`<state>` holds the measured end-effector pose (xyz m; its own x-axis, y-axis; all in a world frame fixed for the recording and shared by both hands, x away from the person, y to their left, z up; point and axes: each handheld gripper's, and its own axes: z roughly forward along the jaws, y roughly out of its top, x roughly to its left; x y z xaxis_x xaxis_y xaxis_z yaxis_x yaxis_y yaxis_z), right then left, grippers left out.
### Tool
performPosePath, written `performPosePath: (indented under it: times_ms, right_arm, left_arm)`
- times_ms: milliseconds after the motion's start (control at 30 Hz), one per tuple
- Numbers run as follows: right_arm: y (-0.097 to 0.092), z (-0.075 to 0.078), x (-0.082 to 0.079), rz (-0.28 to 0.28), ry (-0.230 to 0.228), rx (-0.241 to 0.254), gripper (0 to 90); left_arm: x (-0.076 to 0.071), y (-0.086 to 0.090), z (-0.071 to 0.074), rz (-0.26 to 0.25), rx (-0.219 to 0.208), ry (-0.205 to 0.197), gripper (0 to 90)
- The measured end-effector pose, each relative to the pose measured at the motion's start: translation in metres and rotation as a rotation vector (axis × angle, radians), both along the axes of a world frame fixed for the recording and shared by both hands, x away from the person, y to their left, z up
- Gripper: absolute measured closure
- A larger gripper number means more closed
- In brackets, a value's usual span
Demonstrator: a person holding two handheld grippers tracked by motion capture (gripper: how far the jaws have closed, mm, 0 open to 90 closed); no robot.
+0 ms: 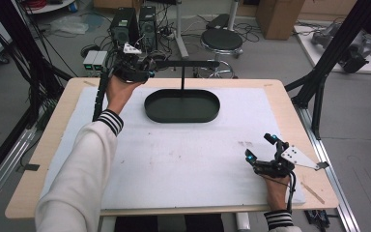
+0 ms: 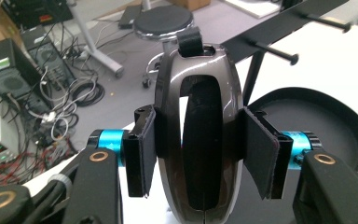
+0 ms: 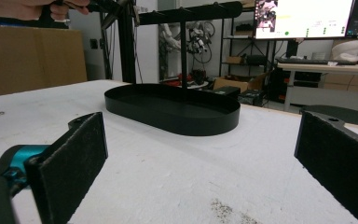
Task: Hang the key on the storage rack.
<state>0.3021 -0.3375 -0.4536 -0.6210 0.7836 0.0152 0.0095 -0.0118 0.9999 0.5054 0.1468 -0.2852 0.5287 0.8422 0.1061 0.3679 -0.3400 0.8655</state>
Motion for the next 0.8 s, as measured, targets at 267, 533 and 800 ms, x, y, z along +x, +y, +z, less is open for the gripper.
performPosePath:
  times_ms: [267,533,800]
  right_arm:
    - [0.000,0.000,0.000,0.000,0.002,-0.001,1.4]
    - [0.000,0.000,0.000,0.001,0.006,0.000,1.4]
    - [0.000,0.000,0.000,0.001,0.005,0.000,1.4]
  left_arm:
    - [0.004,0.004,-0.003,0.035,0.021,0.019,48.5]
    - [0.008,0.005,-0.008,0.072,0.071,0.045,48.5]
    - [0.011,0.011,-0.014,0.039,0.064,0.085,48.5]
